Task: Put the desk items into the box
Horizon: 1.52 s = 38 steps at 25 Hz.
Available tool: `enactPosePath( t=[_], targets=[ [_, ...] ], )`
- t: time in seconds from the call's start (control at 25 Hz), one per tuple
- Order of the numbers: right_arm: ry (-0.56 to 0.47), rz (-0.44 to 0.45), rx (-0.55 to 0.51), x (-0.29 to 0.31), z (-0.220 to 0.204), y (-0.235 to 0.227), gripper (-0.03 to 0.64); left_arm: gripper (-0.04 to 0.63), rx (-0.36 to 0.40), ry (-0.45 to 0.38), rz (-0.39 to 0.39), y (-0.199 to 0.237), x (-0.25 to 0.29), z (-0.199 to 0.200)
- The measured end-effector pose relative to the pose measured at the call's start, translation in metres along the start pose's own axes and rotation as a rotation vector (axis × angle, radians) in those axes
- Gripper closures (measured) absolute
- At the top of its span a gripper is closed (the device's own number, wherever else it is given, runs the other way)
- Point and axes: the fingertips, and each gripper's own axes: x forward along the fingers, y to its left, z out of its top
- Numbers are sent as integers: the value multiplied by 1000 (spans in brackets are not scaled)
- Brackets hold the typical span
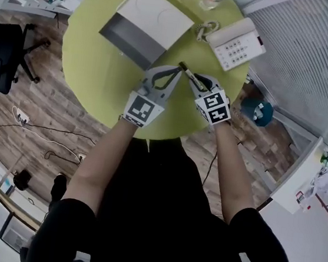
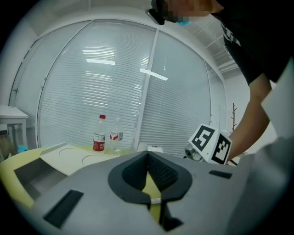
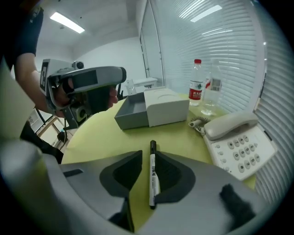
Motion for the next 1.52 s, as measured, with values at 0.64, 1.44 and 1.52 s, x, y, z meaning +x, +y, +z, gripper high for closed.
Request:
enactPosePath(
  t=[0.64,1.44,1.52],
  targets=[
    [160,-41,-61,44,-36,-4,543,589,-7,-12,48,17,1,-19],
    [-86,-51,22,-28,120,16,546,589,91,-79,182,52,-66,96],
    [-99,-42,21,-23,137,26,546,589,100,-84,186,60,-75,100]
  ],
)
